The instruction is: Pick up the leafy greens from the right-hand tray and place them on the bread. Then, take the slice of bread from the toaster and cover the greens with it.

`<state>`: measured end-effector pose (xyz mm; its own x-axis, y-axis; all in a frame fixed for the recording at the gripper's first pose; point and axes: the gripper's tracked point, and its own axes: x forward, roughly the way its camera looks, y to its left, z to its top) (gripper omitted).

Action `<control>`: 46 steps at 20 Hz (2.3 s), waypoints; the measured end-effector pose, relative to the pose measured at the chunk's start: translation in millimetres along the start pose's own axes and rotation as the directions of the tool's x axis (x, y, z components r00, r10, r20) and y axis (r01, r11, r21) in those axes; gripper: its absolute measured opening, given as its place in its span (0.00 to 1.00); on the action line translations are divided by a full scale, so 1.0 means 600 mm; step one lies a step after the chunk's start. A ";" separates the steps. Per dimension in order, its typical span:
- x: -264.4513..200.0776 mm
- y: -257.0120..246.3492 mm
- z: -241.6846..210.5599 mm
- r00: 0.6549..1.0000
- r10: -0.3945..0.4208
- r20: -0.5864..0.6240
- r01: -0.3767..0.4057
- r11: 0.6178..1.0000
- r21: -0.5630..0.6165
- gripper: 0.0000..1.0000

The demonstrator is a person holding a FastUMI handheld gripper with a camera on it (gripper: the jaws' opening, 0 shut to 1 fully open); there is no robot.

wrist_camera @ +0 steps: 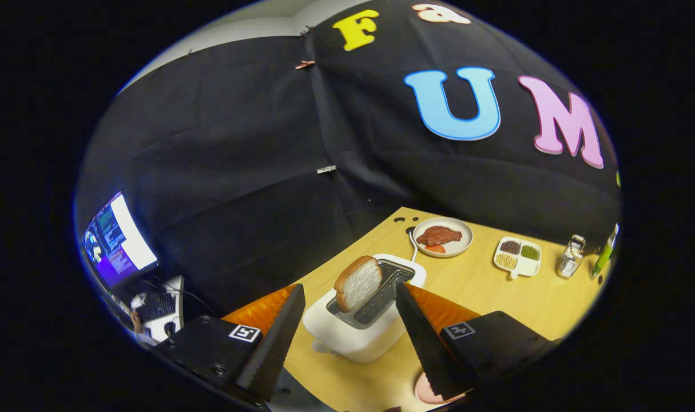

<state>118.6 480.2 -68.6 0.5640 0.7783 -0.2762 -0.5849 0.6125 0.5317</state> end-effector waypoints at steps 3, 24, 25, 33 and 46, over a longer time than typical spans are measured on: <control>0.070 0.006 -0.004 1.000 -0.004 -0.026 0.007 0.991 0.137 0.99; 0.132 -0.026 -0.027 0.988 -0.122 -0.099 0.149 0.925 0.348 0.09; 0.119 -0.024 -0.014 0.990 -0.115 -0.083 0.137 0.924 0.358 0.09; -0.026 -0.083 0.061 0.993 -0.114 0.026 0.096 0.925 0.368 0.09; -0.241 -0.345 -0.054 0.944 -0.327 -0.048 0.322 0.880 0.349 0.09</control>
<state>138.9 245.5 -164.8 0.6954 0.5411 -0.4728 -0.1297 0.7417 0.6581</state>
